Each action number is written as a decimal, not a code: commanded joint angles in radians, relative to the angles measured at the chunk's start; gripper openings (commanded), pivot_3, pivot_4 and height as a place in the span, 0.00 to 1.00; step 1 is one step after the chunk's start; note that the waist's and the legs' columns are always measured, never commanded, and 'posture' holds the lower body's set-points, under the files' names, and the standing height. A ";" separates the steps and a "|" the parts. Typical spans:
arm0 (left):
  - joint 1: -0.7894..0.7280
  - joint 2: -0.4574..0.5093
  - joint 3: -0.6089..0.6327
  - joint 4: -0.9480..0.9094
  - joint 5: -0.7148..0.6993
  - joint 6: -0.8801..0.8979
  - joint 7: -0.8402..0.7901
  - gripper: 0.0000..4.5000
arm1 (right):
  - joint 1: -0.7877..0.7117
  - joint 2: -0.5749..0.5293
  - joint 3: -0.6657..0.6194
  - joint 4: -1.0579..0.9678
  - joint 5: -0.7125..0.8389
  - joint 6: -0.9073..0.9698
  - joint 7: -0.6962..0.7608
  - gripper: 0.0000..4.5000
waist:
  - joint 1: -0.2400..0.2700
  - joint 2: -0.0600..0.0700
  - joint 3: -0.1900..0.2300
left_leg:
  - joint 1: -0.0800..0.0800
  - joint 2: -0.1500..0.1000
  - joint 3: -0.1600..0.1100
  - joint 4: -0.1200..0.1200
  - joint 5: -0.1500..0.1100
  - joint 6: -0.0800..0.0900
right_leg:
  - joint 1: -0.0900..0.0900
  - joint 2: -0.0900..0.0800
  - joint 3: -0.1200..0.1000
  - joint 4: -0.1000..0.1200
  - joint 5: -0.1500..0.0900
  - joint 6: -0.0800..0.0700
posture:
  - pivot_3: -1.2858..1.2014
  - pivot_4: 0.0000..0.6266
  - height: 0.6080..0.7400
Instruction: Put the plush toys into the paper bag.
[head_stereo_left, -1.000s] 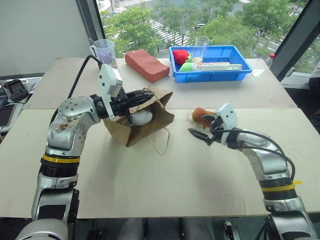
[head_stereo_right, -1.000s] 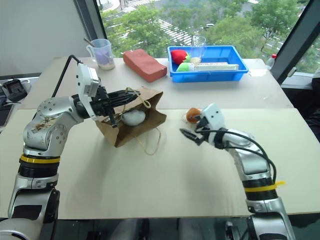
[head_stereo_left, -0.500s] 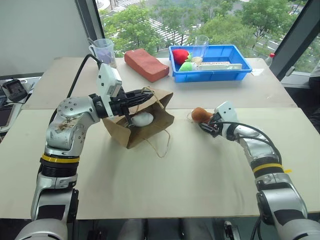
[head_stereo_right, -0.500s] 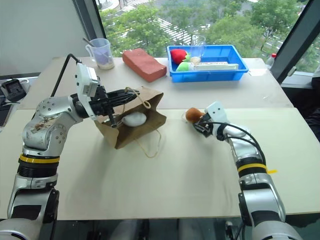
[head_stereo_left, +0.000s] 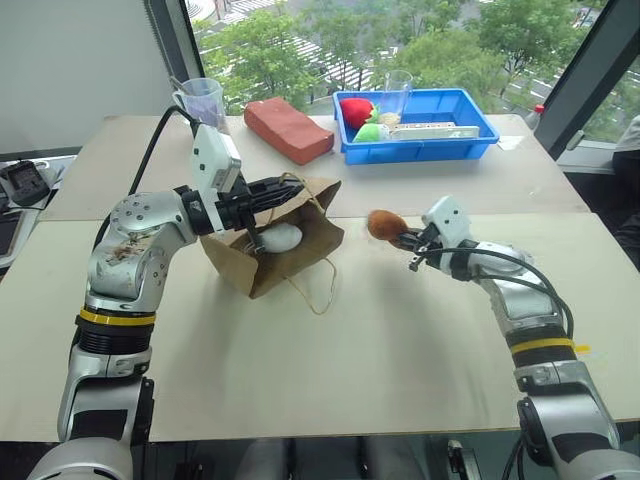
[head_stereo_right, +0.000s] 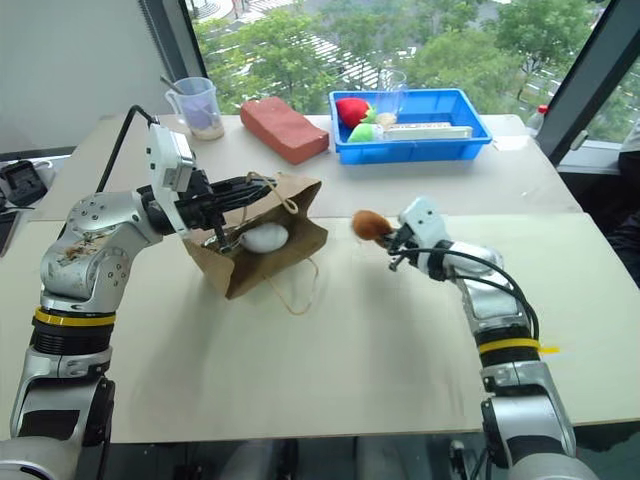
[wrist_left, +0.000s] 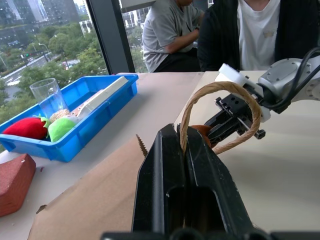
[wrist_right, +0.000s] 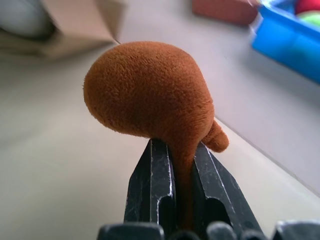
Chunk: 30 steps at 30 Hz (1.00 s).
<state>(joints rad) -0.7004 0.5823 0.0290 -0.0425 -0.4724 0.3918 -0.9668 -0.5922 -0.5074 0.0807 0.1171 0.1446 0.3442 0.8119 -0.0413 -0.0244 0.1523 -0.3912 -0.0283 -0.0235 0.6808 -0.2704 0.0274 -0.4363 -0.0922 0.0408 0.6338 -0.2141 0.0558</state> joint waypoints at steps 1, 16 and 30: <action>-0.031 0.000 0.019 -0.015 -0.004 -0.016 0.003 0.00 | 0.025 -0.001 0.024 -0.247 0.089 0.182 0.026 0.01 | 0.003 0.000 0.000 | 0.000 0.000 0.000 0.000 0.000 0.000 | 0.000 0.000 0.000 0.000 0.000 0.000 | 0.52 0.24 1.00; -0.041 -0.017 0.002 -0.024 -0.008 -0.007 -0.007 0.00 | -0.117 0.242 0.217 -0.209 0.044 0.251 -0.095 0.01 | 0.017 0.000 0.000 | 0.001 -0.004 -0.002 0.002 0.001 -0.001 | 0.000 -0.001 -0.001 -0.001 0.000 0.000 | 0.52 0.24 1.00; -0.026 -0.033 0.008 -0.065 -0.021 0.023 0.010 0.00 | -0.229 0.407 0.274 0.113 -0.082 0.029 -0.151 0.01 | -0.004 0.000 0.000 | 0.000 -0.004 -0.001 0.001 0.002 -0.004 | -0.003 -0.001 -0.001 0.007 0.000 0.000 | 0.52 0.24 1.00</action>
<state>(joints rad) -0.7196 0.5489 0.0189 -0.0700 -0.4751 0.4179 -0.9622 -0.7984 -0.1110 0.3766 0.2572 0.0532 0.4037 0.6526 -0.0457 -0.0243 0.1523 -0.3907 -0.0321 -0.0249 0.6819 -0.2683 0.0238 -0.4391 -0.0930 0.0397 0.6410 -0.2141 0.0557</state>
